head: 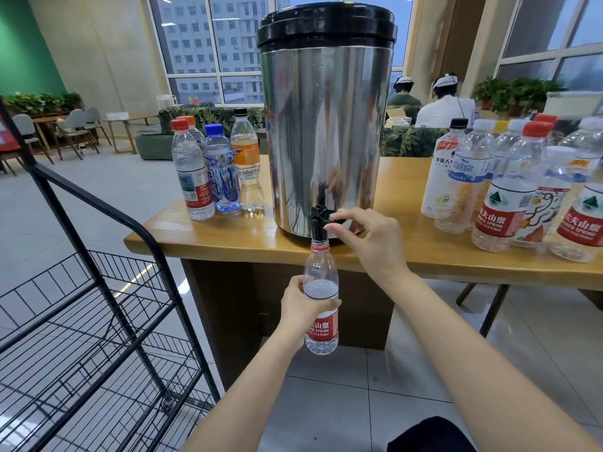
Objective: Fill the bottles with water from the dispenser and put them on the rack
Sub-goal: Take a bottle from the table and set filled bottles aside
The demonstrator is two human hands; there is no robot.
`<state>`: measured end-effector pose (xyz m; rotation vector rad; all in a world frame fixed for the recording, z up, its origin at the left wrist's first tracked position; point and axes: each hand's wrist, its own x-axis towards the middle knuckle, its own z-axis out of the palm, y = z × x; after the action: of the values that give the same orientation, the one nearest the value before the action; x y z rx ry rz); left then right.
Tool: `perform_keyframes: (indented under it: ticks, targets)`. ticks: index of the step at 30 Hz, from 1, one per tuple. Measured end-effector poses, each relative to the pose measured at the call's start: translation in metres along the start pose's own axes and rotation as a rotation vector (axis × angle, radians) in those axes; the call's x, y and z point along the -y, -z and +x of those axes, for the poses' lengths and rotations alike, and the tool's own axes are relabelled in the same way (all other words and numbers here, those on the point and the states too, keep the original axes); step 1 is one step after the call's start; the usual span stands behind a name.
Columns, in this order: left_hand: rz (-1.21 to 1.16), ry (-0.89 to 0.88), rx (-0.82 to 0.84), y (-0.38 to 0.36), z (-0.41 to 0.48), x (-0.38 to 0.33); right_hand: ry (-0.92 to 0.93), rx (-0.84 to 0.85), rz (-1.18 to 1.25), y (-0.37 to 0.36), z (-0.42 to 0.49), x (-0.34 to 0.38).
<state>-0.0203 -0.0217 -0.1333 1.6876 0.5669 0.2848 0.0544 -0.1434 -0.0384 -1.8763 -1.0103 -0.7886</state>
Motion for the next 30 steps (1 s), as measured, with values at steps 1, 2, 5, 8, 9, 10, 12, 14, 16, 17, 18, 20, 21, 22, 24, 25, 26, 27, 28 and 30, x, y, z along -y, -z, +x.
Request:
perform_keyframes:
  ticks: [1,2,5,8,9,10,12,14,16,17,18,20,21,22,24,25,26,27,28,30]
  targets:
    - [0.001,0.001,-0.001,-0.0001,0.0001,-0.0001,-0.002,0.0,0.0,-0.0001,0.0001,-0.0002]
    - [0.001,0.001,-0.001,-0.0002,0.0001,-0.0003,-0.003,0.0,0.001,-0.0001,0.0001,-0.0002]
    - [-0.001,0.001,0.001,-0.0002,-0.0001,-0.0004,-0.004,-0.001,-0.004,0.0,-0.0001,-0.0007]
    - [-0.003,-0.002,0.001,0.0001,-0.0001,0.0002,-0.004,-0.007,0.001,-0.0001,-0.0004,-0.0002]
    - [-0.002,-0.003,0.001,0.0001,0.0001,0.0003,-0.003,-0.007,0.001,-0.0003,-0.0003,-0.0001]
    - [-0.002,-0.003,0.001,0.0001,0.0001,0.0004,-0.004,-0.005,0.002,-0.0004,-0.0003,0.0001]
    - [-0.003,0.0,0.002,0.0,0.0004,0.0006,-0.009,-0.004,0.004,-0.0006,-0.0001,0.0002]
    - [-0.006,0.004,0.003,0.0,0.0005,0.0005,-0.009,-0.007,0.009,-0.0003,0.0002,0.0001]
    - [-0.007,0.004,0.002,0.0,0.0007,0.0002,-0.005,-0.007,0.01,0.0001,0.0001,0.0003]
    - [-0.004,0.003,0.001,0.0001,0.0009,0.0002,-0.003,-0.006,0.011,0.0001,0.0001,0.0005]
    - [-0.004,0.002,0.0,0.0002,0.0009,0.0001,-0.002,-0.005,0.012,-0.0001,0.0,0.0008]
    - [-0.007,0.001,0.0,0.0004,0.0009,0.0001,-0.005,-0.003,0.014,-0.0004,-0.0001,0.0013]
    - [-0.008,0.001,0.0,0.0004,0.001,0.0002,-0.006,-0.003,0.015,-0.0003,-0.0001,0.0014]
    - [-0.008,0.001,-0.001,0.0003,0.0008,0.0002,-0.006,-0.003,0.016,0.0,0.0,0.0014]
    - [-0.008,0.002,-0.002,0.0002,0.0006,0.0002,-0.005,-0.002,0.018,0.0005,0.0001,0.0012]
    - [-0.007,0.001,-0.002,0.0,0.0005,0.0001,-0.005,-0.001,0.018,0.0008,0.0002,0.0009]
    - [-0.006,-0.001,-0.002,0.0,0.0003,-0.0001,-0.006,0.0,0.019,0.0008,0.0001,0.001]
    - [-0.003,-0.003,-0.003,0.0001,0.0002,0.0,-0.006,0.001,0.019,0.0007,0.0001,0.0008]
    - [-0.001,-0.004,-0.004,0.0001,0.0,-0.0002,-0.005,0.002,0.018,0.0006,0.0001,0.0007]
    - [-0.002,-0.005,-0.002,0.0001,-0.0002,0.0,-0.001,0.004,0.015,0.0006,0.0,0.0006]
